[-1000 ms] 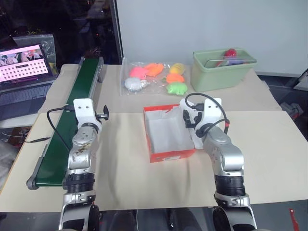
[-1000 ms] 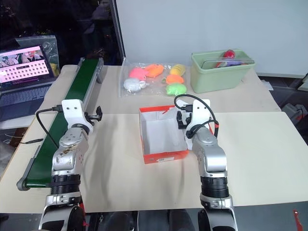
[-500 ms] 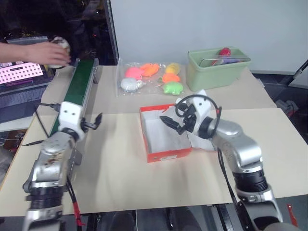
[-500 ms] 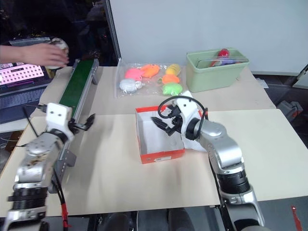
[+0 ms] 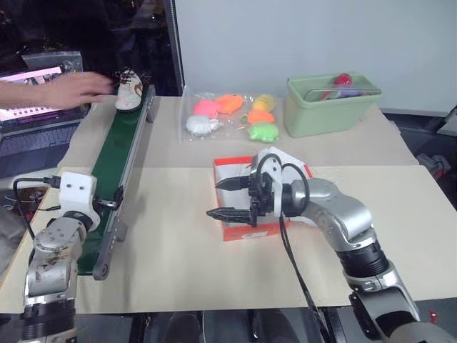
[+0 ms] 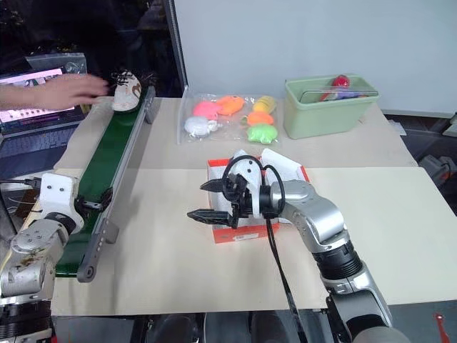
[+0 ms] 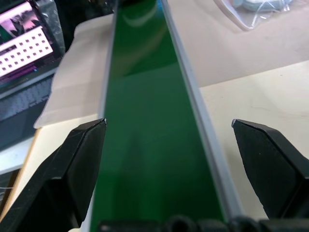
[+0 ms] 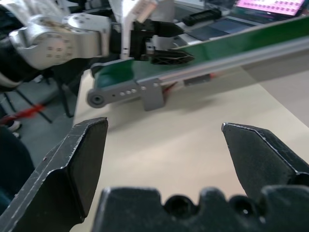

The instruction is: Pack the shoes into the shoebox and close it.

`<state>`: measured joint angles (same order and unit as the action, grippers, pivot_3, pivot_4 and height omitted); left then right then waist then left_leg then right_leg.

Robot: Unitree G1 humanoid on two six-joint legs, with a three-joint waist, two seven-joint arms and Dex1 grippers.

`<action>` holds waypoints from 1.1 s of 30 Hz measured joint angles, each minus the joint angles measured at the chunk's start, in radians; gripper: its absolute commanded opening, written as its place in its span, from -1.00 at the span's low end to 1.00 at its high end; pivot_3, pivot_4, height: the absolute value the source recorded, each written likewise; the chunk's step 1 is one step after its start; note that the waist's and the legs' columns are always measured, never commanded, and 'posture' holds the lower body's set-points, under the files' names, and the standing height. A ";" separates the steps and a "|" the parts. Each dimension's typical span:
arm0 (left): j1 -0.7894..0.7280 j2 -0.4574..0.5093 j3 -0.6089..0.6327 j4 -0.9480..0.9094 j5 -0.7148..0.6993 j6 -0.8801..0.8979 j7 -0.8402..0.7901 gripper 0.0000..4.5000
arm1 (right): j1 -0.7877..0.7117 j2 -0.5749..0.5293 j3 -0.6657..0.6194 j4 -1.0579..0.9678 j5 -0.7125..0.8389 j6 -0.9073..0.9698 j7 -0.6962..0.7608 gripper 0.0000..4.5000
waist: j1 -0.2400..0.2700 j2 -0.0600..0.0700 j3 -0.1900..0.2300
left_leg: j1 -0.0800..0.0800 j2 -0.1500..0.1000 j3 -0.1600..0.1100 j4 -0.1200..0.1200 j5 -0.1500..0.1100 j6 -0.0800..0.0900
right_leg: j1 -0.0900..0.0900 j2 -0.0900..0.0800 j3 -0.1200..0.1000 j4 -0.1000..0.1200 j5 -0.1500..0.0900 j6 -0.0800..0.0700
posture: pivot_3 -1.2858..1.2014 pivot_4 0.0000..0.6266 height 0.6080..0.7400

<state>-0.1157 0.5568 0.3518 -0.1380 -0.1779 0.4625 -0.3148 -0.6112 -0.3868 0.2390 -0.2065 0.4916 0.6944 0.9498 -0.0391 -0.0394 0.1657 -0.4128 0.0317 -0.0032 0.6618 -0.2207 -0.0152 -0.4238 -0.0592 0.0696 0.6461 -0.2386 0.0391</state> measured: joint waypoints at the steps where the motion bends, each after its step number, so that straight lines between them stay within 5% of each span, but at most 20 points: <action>1: 0.000 0.000 -0.003 -0.004 0.000 0.002 0.000 0.98 | 0.003 0.001 0.004 -0.002 -0.003 -0.002 -0.002 1.00 | 0.000 0.000 0.000 | 0.000 0.000 0.000 0.000 0.000 0.000 | 0.000 0.000 0.000 0.000 0.000 0.000 | 0.03 -0.52 0.83; 20: -0.238 0.103 -0.001 -0.021 -0.083 0.503 0.010 0.98 | 0.069 0.034 0.012 -0.004 -0.058 -0.003 -0.170 1.00 | -0.006 0.000 0.000 | -0.001 0.000 0.000 0.000 0.000 0.000 | -0.001 0.001 0.000 0.001 0.000 0.000 | 0.03 -0.52 0.83; 33: -0.297 0.139 -0.009 0.037 -0.049 0.515 0.059 0.98 | 0.092 0.084 0.005 -0.004 -0.078 -0.002 -0.269 1.00 | -0.003 0.000 0.000 | -0.002 0.000 0.000 0.000 0.000 0.000 | -0.001 0.000 0.000 0.001 0.000 0.000 | 0.03 -0.52 0.83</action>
<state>-0.4128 0.6955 0.3425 -0.1012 -0.2268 0.9772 -0.2554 -0.5190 -0.3029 0.2444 -0.2106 0.4140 0.6919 0.6810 -0.0423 -0.0396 0.1658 -0.4145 0.0313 -0.0036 0.6618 -0.2207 -0.0154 -0.4250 -0.0589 0.0694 0.6474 -0.2386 0.0391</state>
